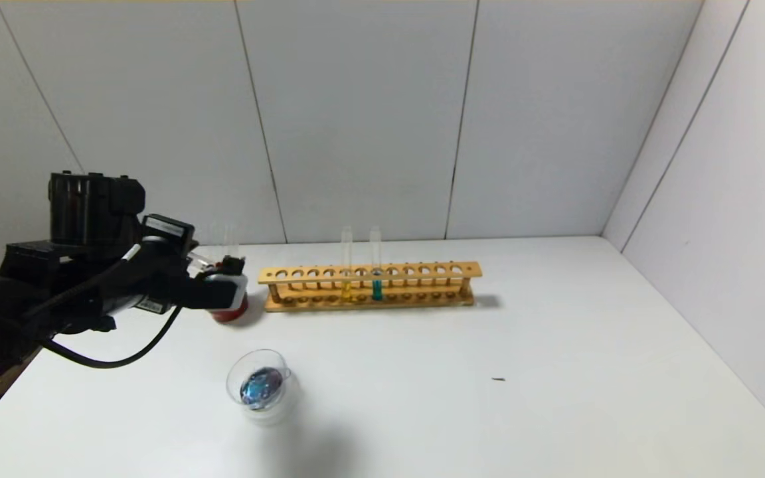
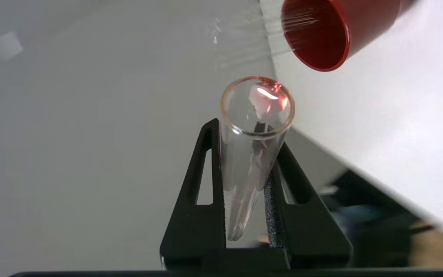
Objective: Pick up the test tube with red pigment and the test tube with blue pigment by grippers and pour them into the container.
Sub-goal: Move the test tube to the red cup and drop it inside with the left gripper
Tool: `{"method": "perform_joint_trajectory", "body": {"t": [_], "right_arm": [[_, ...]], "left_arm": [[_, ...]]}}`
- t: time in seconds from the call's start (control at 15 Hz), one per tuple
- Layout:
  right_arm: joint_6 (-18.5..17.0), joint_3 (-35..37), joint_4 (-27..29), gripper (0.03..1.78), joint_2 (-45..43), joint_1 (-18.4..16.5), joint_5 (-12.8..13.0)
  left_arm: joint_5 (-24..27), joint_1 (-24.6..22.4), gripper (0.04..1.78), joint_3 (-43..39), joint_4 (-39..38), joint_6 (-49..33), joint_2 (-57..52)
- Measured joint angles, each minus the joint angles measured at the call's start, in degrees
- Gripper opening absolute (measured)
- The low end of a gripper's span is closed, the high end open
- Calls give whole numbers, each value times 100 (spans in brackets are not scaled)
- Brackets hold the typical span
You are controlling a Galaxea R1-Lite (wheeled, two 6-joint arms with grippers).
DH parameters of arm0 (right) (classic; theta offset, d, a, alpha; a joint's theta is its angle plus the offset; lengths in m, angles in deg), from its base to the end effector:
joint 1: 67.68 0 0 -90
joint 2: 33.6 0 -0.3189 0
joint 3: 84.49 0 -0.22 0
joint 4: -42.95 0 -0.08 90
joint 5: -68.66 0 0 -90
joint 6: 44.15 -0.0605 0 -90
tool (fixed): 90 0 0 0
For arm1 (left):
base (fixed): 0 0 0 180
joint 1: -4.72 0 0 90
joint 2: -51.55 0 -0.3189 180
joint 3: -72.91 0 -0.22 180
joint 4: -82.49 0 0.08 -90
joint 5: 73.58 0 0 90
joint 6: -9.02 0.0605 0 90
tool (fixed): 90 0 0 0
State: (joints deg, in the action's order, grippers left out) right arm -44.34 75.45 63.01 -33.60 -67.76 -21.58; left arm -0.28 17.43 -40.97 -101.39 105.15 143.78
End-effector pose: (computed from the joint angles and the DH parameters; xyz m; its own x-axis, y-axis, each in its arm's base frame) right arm 0.0283 0.0002 0.0755 1.0000 0.0028 0.0000 -0.0028 1.0000 0.0033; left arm 0.3332 -0.0573 0.1696 0.9281 0.0852 -0.3624 0.3722 -0.1888 0.9088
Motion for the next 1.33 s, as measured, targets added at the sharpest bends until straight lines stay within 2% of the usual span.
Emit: {"method": "perform_joint_trajectory", "body": {"t": [0.13,0.27,0.47,0.6,0.73,1.0,1.33], "right_arm": [[2,0,0,175,0,0,0],[2,0,0,175,0,0,0],[0,0,0,175,0,-2,0],[2,0,0,175,0,-2,2],[2,0,0,175,0,-2,2],[2,0,0,175,0,-2,2],[2,0,0,175,0,-2,0]], "left_arm": [[-145,-20,33,162,256,-1777,-105],[33,-24,33,658,695,-3704,-149],[1026,-243,33,1535,1414,-6238,-168],[1860,-712,33,1791,1508,-7619,-113],[2270,-1086,33,1863,1229,-8304,138],[2378,-1341,33,1918,-28,-8911,951],[2389,-1356,33,1965,-268,-9099,1720]]}}
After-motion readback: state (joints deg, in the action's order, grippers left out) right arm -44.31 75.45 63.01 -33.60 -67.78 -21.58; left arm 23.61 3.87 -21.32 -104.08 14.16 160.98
